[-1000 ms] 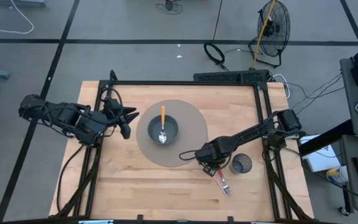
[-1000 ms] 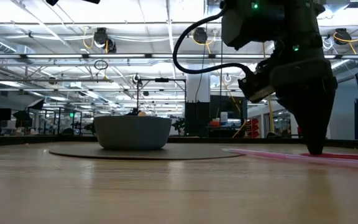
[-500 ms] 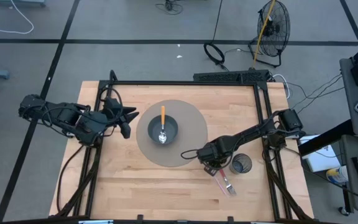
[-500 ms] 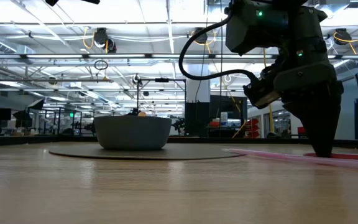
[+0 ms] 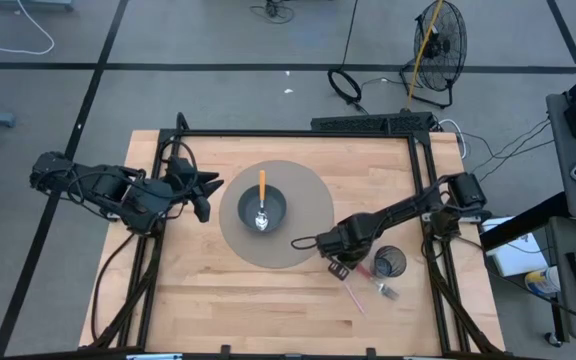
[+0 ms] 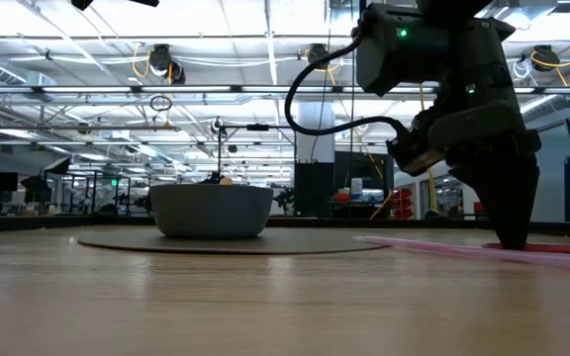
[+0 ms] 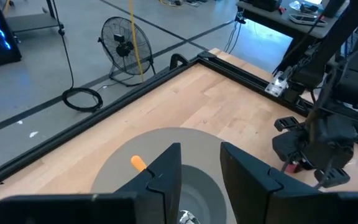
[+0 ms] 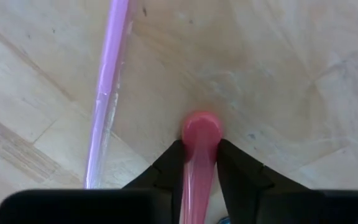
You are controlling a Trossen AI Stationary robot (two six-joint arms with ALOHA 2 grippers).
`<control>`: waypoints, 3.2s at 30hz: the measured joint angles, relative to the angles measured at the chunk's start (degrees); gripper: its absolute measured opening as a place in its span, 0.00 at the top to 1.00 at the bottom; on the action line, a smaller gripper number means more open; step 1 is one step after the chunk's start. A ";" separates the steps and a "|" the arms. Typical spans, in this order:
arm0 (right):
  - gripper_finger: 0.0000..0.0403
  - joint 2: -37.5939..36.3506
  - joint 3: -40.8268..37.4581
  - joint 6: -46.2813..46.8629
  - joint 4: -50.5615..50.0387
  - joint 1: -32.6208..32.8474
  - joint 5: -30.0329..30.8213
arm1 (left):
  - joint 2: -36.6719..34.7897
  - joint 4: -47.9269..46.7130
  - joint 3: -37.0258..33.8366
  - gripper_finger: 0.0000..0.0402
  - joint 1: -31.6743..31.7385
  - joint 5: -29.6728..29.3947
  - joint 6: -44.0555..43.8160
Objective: Pick & Place Utensil
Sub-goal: Put the pink fork into the gray bowl
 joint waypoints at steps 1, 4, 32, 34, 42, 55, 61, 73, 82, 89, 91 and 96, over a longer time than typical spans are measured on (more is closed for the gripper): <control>0.80 0.00 -0.01 0.30 0.03 -0.37 0.01 | 0.02 0.01 0.00 0.71 0.00 0.00 0.01; 0.79 0.02 -0.01 0.42 0.66 -1.74 0.24 | 0.02 0.00 0.00 0.71 -0.01 -0.02 0.04; 0.81 -3.17 -0.14 -3.30 23.09 -19.00 5.13 | 0.02 -0.07 0.00 0.71 -0.24 0.46 -0.20; 0.80 -3.17 -0.14 -3.69 24.77 -20.15 5.21 | 0.02 -0.07 0.00 0.71 -0.24 0.46 -0.20; 0.79 -3.21 -0.10 -4.52 26.94 -25.53 7.20 | 0.02 -0.07 0.00 0.71 -0.24 0.46 -0.49; 0.58 -3.21 -0.01 -5.65 29.96 -27.57 4.71 | 0.02 -0.07 0.00 0.71 -0.22 0.44 -0.62; 0.56 -3.28 0.01 -4.48 25.11 -25.50 1.63 | 0.02 -0.07 0.00 0.71 -0.22 0.13 -0.60; 0.61 -3.28 0.01 -4.24 19.58 -19.30 6.43 | 0.02 -0.07 0.00 0.71 -0.21 -1.54 -0.25; 0.64 -3.28 1.83 -4.71 20.41 -19.42 4.62 | 0.02 -0.07 0.00 0.71 -0.21 -1.53 -0.44; 0.66 -3.32 15.91 -12.52 1.89 -18.12 11.48 | 0.02 -0.06 0.00 0.71 -0.04 -1.55 -0.41; 0.67 -3.32 18.80 -13.40 -1.74 -18.48 12.17 | 0.02 -0.04 0.00 0.71 -0.04 -1.55 -0.40; 0.69 -3.32 24.25 -16.57 -4.35 -18.92 7.58 | 0.04 -0.04 0.00 0.71 -0.04 -2.52 -0.40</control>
